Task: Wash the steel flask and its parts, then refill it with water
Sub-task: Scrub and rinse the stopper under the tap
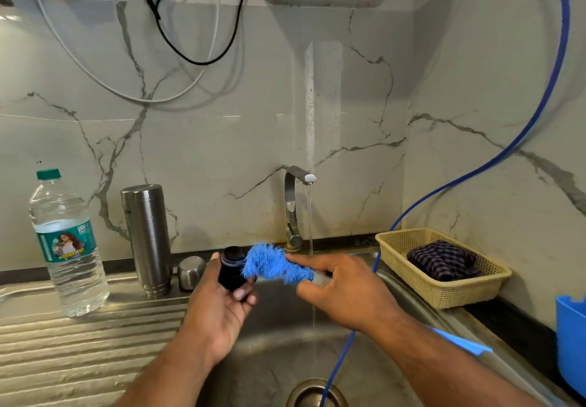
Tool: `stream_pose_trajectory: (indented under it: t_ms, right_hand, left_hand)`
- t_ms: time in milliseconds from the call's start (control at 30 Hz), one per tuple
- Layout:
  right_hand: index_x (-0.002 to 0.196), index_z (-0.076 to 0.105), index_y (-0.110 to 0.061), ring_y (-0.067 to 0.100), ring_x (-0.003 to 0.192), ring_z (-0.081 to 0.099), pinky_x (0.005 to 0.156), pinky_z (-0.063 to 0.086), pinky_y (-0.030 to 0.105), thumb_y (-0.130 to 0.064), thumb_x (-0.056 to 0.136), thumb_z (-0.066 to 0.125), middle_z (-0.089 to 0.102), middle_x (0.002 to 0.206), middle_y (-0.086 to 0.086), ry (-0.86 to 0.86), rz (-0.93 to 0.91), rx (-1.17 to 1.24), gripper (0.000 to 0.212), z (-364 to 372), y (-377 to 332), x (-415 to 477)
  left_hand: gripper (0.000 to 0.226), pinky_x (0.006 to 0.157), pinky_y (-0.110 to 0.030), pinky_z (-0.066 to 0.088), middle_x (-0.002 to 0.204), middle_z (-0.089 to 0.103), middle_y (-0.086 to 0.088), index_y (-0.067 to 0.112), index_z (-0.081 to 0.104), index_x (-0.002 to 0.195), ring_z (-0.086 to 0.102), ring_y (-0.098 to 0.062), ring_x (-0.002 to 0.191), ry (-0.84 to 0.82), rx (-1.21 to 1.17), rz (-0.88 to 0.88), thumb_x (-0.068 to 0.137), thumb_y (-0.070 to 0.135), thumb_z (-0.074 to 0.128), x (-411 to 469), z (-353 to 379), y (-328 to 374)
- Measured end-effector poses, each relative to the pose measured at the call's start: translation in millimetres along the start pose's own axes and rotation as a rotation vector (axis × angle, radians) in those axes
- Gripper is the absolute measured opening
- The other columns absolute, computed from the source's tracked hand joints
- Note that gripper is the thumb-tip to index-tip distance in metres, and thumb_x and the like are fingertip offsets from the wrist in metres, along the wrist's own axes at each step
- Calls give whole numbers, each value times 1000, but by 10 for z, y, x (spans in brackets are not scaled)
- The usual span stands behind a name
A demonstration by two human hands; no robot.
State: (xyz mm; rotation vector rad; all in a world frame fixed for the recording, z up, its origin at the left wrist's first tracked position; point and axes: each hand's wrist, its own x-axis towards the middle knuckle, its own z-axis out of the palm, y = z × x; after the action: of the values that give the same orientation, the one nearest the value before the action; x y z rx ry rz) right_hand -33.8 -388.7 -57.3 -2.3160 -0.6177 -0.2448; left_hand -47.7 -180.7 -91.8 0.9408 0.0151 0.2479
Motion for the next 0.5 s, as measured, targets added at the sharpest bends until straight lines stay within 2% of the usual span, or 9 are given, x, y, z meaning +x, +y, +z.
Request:
stream_pose_trajectory:
  t_ms: [67,200,333,500]
  right_hand:
    - [130,52,-68,0,45,49,43,31,14,-51,87,62,69,76,-18,27,14,2,47,11,42,13]
    - [132,50,-67,2,47,50,47,36,16,-48,88,61,72,96,-24,14,10,53,50,44,80,41]
    - [135,49,-65,-2,49,52,45,35,13,-49,90,61,69,102,-26,23,28,102,49,83,88,51]
    - [137,49,-63,-2,48,51,45,36,13,-48,91,63,68,94,-25,-2,-5,130,50,74,103,47]
  left_hand:
    - [48,48,-27,41,74,54,-9,9,59,126,34,-10,50,-46,60,-18,107,48,36,-1,12,-37]
    - [48,43,-25,36,71,50,-8,12,59,124,30,-10,47,-84,97,-30,106,49,34,27,16,-21]
    - [45,37,-23,31,66,46,-7,12,55,115,27,-9,43,-77,168,-44,105,51,35,36,-50,31]
    - [47,34,-22,28,63,43,-6,11,57,112,26,-8,38,-59,193,-40,106,51,33,19,-49,2]
